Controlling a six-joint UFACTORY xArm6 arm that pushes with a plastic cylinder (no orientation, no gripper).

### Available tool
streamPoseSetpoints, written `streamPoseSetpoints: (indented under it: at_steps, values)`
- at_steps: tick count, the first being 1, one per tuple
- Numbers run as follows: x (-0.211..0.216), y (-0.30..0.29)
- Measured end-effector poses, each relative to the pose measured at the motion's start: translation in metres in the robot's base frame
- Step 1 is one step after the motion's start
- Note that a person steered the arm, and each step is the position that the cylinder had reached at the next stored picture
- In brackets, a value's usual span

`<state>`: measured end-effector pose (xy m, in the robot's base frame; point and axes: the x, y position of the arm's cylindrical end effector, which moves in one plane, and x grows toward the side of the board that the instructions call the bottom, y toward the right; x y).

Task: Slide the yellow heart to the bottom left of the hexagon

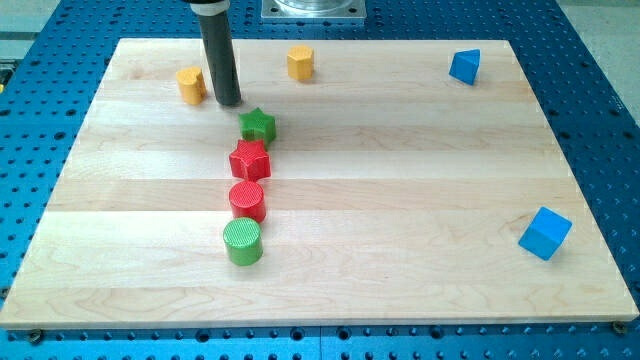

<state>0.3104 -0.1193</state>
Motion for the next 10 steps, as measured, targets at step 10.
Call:
streamPoseSetpoints:
  at_steps: [10]
  values:
    - [-0.015, 0.085]
